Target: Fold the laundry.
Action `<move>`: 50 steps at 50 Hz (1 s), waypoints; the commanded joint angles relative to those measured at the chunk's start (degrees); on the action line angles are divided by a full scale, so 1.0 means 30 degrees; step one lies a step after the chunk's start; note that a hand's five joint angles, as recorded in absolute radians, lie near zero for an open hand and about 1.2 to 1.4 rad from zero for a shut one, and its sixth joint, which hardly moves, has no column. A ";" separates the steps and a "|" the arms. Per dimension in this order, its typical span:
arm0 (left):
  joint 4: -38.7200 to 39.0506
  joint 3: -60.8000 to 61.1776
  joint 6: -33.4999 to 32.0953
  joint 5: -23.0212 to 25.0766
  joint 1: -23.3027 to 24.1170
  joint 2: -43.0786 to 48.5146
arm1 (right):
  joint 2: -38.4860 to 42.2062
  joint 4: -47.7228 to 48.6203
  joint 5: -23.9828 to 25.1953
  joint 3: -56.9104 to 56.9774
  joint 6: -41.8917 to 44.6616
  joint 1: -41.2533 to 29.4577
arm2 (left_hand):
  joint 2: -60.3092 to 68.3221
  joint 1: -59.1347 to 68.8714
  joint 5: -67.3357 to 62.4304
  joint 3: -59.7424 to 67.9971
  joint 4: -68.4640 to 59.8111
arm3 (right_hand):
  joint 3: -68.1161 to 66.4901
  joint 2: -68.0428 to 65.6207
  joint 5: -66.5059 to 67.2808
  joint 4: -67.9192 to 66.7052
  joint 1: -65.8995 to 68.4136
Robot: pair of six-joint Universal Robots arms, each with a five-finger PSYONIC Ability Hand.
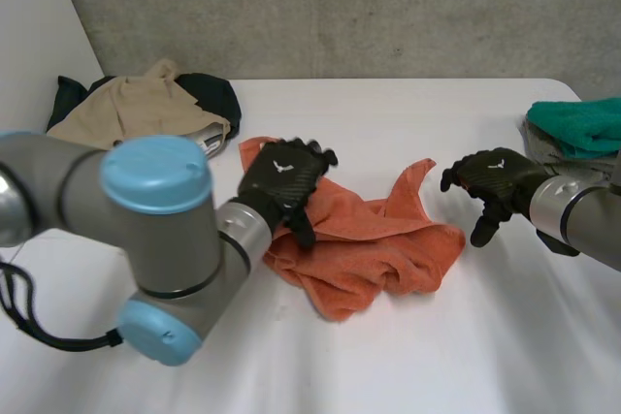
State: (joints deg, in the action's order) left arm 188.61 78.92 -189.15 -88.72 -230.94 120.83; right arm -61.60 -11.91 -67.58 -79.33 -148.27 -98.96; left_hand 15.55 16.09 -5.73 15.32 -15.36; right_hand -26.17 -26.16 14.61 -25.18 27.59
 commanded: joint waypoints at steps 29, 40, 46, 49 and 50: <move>-0.1521 -0.0586 -0.2751 -0.0662 -0.0598 -0.0517 | 0.3538 0.5520 0.5679 0.3416 0.3807 0.0851 | 2.1485 2.1303 -2.1423 2.1559 -2.1547 | 0.4746 0.4742 -0.4225 0.4415 -0.5221; -0.1579 0.0090 -0.2868 -0.0749 -0.1503 -0.1425 | 0.7934 0.5551 0.5799 0.7077 0.3808 -0.1142 | 2.1485 2.1303 -2.1423 2.1559 -2.1547 | -0.7673 -0.7678 0.8194 -0.8004 0.7198; -0.1492 -0.0495 -0.2927 -0.0749 -0.2413 -0.2861 | 0.7206 0.5697 0.4425 0.7870 0.3574 -0.1318 | 2.1485 2.1303 -2.1423 2.1559 -2.1547 | -1.7943 -1.7948 1.8464 -1.8274 1.7468; -0.1492 -0.1023 -0.2985 -0.0720 -0.3115 -0.4295 | 0.4081 0.5669 0.2116 0.7841 0.2582 -0.1261 | 2.1485 2.1303 -2.1423 2.1559 -2.1547 | -1.7943 -1.7948 1.8464 -1.8274 1.7468; -0.1492 -0.1227 -0.3131 -0.0691 -0.3610 -0.5140 | 0.3401 0.5523 0.1643 0.7812 0.2374 -0.1115 | 2.1485 2.1303 -2.1423 2.1559 -2.1547 | -1.7943 -1.7948 1.8464 -1.8274 1.7468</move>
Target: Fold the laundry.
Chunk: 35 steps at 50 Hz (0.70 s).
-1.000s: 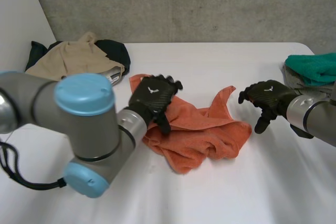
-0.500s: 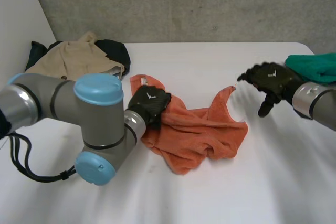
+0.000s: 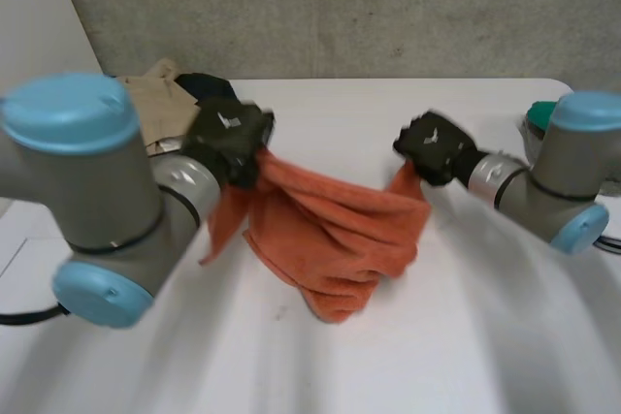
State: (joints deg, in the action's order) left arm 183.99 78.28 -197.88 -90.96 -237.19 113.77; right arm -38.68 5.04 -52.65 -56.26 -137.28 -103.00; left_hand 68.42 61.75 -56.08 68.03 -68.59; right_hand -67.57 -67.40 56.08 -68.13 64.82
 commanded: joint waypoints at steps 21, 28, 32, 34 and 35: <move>-0.2149 0.0360 -0.1952 0.0582 -0.4375 -0.7807 | -1.4764 -0.9499 -0.4158 -0.1488 -0.1087 0.4391 | 0.3859 0.6082 -0.4639 0.3988 -0.3802 | -0.4144 -0.4199 0.4639 -0.3958 0.5061; -0.2767 0.1825 -0.2010 0.1901 -0.4785 -0.5058 | -1.3157 -1.0264 -0.5357 -0.2163 0.1608 0.2810 | 0.3859 0.6082 -0.4639 0.3988 -0.3802 | -0.4144 -0.4199 0.4639 -0.3958 0.5061; -0.2620 0.1330 -0.2185 0.2048 -0.4844 -0.2508 | -1.0315 -1.0089 -0.7085 -0.1784 0.2575 0.1668 | 0.3859 0.6082 -0.4639 0.3988 -0.3802 | -0.4144 -0.4199 0.4639 -0.3958 0.5061; -0.2213 -0.0009 -0.2622 0.2048 -0.4844 -0.0729 | -0.8623 -0.9565 -0.7991 -0.0997 0.2781 0.1113 | 0.3859 0.6082 -0.4639 0.3988 -0.3802 | -0.4144 -0.4199 0.4639 -0.3958 0.5061; -0.2036 -0.0541 -0.2886 0.2048 -0.4844 -0.0194 | -0.7886 -0.9213 -0.8315 -0.0527 0.2782 0.0906 | 0.3859 0.6082 -0.4639 0.3988 -0.3802 | -0.4144 -0.4199 0.4639 -0.3958 0.5061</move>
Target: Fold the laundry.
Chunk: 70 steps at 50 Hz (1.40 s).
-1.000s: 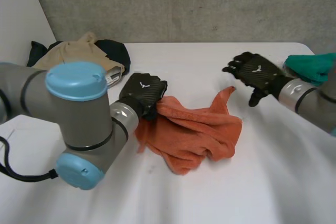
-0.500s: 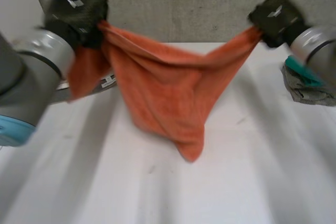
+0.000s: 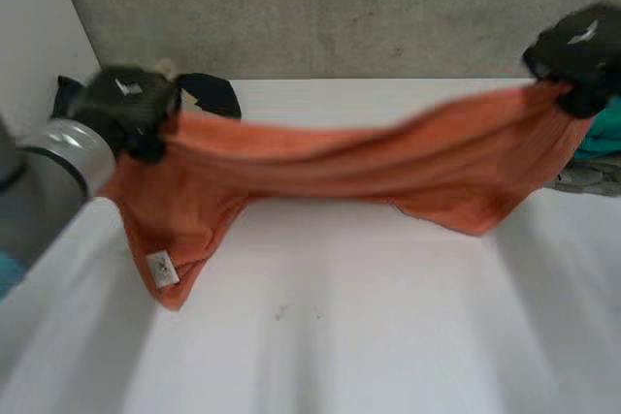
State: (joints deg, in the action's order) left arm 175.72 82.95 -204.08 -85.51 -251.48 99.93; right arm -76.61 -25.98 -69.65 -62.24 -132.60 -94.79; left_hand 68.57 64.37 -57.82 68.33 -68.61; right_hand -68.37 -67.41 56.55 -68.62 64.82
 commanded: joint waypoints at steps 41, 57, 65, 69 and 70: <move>1.1709 0.2144 -0.0937 0.1493 0.0008 0.7410 | 0.6195 1.3993 -0.2593 -0.5765 -0.2088 -0.1597 | 0.2531 0.3929 -0.2780 0.2610 -0.2516 | -0.3875 -0.4197 0.4484 -0.3793 0.5061; 1.1650 0.4048 -0.1141 0.1464 -0.1104 0.7969 | 0.6786 1.2116 -0.2564 -0.6235 -0.2089 -0.0542 | -1.1936 -1.0539 1.1687 -1.1857 1.1952 | -0.3875 -0.4197 0.4484 -0.3793 0.5061; 1.1591 0.5249 -0.3922 0.1376 -0.1662 0.7588 | 0.6756 1.1676 -0.2651 -0.6557 -0.1942 -0.0454 | -1.2554 -1.1156 1.2304 -1.2474 1.2569 | -0.3875 -0.4197 0.4484 -0.3793 0.5061; 1.1562 0.5748 -0.4803 0.1288 -0.1779 0.7033 | 0.6756 1.1676 -0.2652 -0.6674 -0.1883 -0.0425 | -1.2498 -1.1100 1.2248 -1.2418 1.2513 | -0.3875 -0.4197 0.4484 -0.3793 0.5061; 1.1562 0.5981 -0.4833 0.1259 -0.1837 0.6655 | 0.6756 1.1676 -0.2623 -0.6703 -0.1999 -0.0338 | -1.2442 -1.1044 1.2193 -1.2363 1.2457 | -0.3875 -0.4197 0.4484 -0.3793 0.5061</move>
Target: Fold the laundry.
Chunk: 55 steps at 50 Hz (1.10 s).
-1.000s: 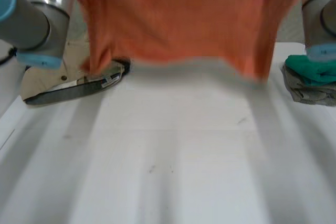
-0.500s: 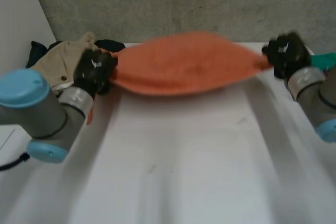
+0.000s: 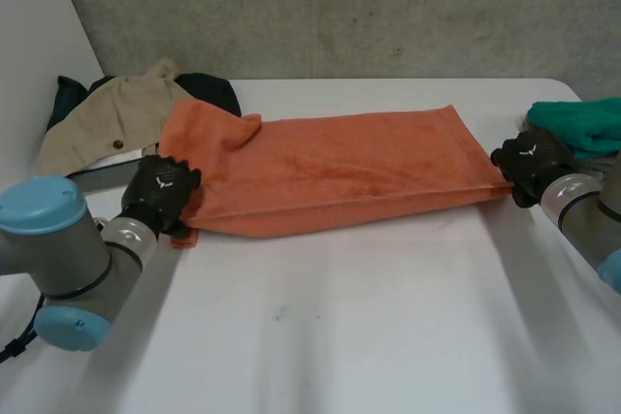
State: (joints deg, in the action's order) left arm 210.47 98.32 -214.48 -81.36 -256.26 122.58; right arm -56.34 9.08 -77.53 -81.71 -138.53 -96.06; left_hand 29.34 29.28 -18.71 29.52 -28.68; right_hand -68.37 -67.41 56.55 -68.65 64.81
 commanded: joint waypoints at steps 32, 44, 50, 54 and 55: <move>-1.4140 -0.0195 -0.0166 0.0137 -0.0041 -1.3146 | -1.0049 -1.1992 0.0412 0.0255 0.6068 0.1960 | 1.6887 1.6905 -1.7097 1.6826 -1.7108 | -0.3875 -0.4197 0.4484 -0.3782 0.5063; -1.2826 -0.1012 -0.1395 0.0108 0.0194 -0.6616 | -0.4342 -0.9537 0.0003 0.0106 0.6098 0.1755 | 1.6887 1.6905 -1.7097 1.6826 -1.7108 | -0.3875 -0.4197 0.4484 -0.3782 0.5063; -1.0748 -0.4523 -0.2568 0.0108 0.0750 -0.2866 | -0.1878 -0.6665 -0.0583 0.1599 0.5951 0.1609 | 1.6887 1.6905 -1.7097 1.6826 -1.7108 | -0.3875 -0.4197 0.4484 -0.3782 0.5063; -0.9429 -0.8155 -0.3095 0.0078 0.0926 -0.0873 | -0.0676 -0.3854 -0.1637 0.4026 0.5659 0.1112 | 1.6887 1.6905 -1.7097 1.6826 -1.7108 | -0.3875 -0.4197 0.4484 -0.3782 0.5063; -0.9049 -0.9091 -0.3212 0.0078 0.0956 -0.0521 | -0.0529 -0.3123 -0.1841 0.4642 0.5513 0.0937 | 1.6887 1.6905 -1.7097 1.6826 -1.7108 | -0.3875 -0.4197 0.4484 -0.3782 0.5063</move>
State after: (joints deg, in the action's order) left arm 177.57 85.46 -221.89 -81.06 -254.26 113.11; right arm -62.60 -11.49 -79.36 -76.98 -120.73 -91.40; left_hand 68.62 66.17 -55.82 68.33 -68.63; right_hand -68.37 -67.41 56.55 -68.65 64.80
